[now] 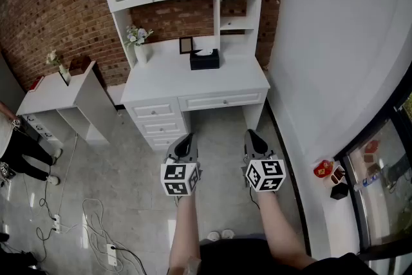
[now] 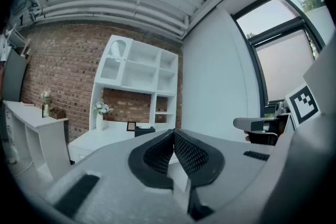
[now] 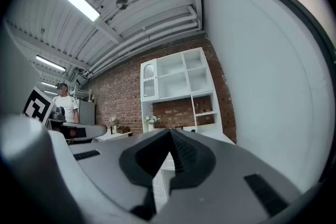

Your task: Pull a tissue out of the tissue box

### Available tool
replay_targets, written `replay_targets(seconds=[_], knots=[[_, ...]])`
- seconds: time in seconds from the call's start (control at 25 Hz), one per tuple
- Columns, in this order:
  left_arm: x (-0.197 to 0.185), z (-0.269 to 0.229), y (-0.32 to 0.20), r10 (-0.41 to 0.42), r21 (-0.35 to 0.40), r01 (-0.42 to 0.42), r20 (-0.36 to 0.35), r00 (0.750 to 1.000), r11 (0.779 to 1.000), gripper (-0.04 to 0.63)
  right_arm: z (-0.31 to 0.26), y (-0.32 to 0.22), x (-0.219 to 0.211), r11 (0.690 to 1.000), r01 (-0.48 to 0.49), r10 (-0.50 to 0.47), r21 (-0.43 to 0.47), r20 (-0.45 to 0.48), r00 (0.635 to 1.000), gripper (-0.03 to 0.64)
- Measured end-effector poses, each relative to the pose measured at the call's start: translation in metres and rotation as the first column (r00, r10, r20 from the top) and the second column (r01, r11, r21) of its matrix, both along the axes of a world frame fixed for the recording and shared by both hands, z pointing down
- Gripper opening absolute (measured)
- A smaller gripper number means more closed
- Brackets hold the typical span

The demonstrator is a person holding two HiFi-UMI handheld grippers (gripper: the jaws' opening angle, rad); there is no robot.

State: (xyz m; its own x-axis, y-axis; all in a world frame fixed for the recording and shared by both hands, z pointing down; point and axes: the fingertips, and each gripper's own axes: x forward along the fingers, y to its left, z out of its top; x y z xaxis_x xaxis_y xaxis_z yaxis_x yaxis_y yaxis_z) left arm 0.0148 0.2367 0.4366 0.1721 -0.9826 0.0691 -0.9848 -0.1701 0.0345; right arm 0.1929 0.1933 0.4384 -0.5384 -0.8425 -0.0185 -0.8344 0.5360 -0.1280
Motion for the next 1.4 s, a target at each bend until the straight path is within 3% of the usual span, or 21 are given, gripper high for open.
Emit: replay_targets(seconds=[0.52,0.92,1.16,1.4], knots=[[-0.002,0.015,0.003,0.005,-0.031,-0.006,-0.009,1.000,1.000,0.009,0.012,0.004,-0.005,1.000,0.001,-0.002,-0.013,-0.018,1.000,-0.002],[-0.007,0.050,0.004,0.023,-0.097,-0.027,-0.046,0.999,0.995,0.009,0.032,0.008,-0.012,0.999,0.017,-0.018,-0.049,-0.026,0.999,-0.002],[-0.017,0.054,0.007,0.030,-0.100,-0.035,-0.053,0.998,0.994,0.009,0.035,0.012,-0.016,0.998,0.026,-0.026,-0.050,0.010,1.000,0.119],[-0.029,0.027,0.014,0.039,-0.033,-0.040,-0.040,0.998,0.999,0.009,0.021,0.020,-0.012,1.000,-0.005,0.007,-0.021,0.052,0.999,0.198]])
